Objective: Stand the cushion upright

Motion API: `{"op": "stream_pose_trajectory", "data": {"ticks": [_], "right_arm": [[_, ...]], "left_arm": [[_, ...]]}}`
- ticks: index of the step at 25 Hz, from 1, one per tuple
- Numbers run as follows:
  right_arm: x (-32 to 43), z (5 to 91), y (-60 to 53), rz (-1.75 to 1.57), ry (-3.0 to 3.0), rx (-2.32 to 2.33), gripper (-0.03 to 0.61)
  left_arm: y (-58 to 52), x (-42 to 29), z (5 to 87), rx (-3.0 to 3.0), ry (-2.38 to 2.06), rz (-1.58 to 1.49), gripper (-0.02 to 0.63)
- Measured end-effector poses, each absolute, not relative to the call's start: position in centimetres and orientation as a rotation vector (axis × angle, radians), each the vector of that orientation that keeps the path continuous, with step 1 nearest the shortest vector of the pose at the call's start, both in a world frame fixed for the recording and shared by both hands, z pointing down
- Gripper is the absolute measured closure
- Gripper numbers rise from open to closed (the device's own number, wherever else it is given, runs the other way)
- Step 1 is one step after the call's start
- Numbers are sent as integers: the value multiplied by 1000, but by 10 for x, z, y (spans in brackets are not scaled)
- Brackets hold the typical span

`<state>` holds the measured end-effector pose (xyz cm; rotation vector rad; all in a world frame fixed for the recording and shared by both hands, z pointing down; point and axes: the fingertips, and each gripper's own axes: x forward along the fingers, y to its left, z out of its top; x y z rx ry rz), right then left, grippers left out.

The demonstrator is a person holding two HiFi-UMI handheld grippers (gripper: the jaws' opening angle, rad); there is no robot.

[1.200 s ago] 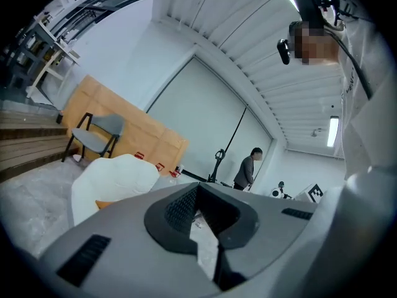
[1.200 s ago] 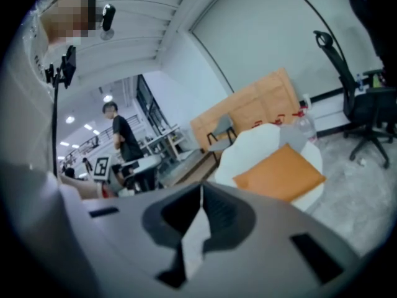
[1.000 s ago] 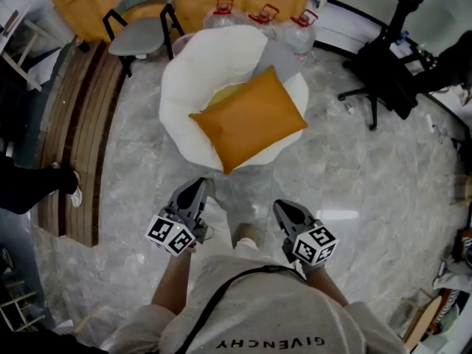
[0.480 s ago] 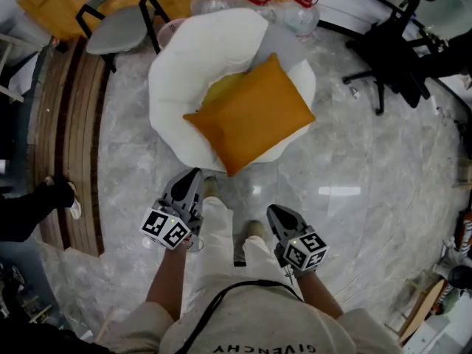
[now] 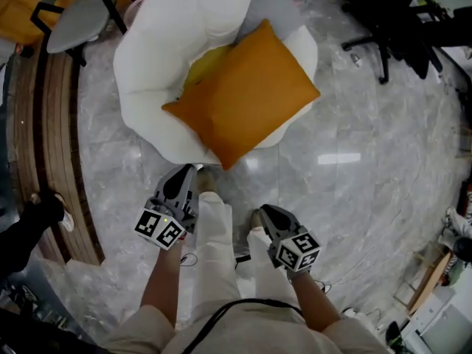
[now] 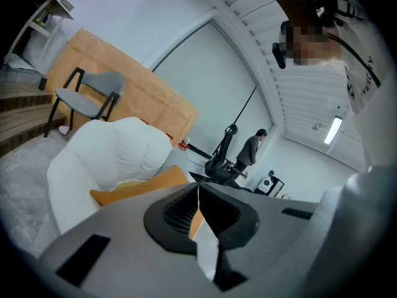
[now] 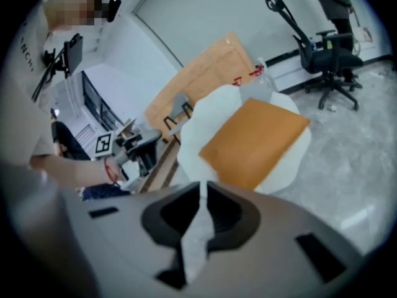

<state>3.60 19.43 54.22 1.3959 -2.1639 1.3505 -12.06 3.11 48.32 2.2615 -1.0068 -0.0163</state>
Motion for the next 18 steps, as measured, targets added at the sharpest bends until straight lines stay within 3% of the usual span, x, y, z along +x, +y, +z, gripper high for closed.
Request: {"op": "stream_pose_trajectory", "data": {"ticks": [11,18], "right_arm": [[21,672,174,1525,-2037,1498,546],[8,738,167,1675,-1954,1535,415]], "left_arm": [[11,-121,591,2220,-1010,-8,588],[-24,-144,635,2141,-1115,-60,586]]}}
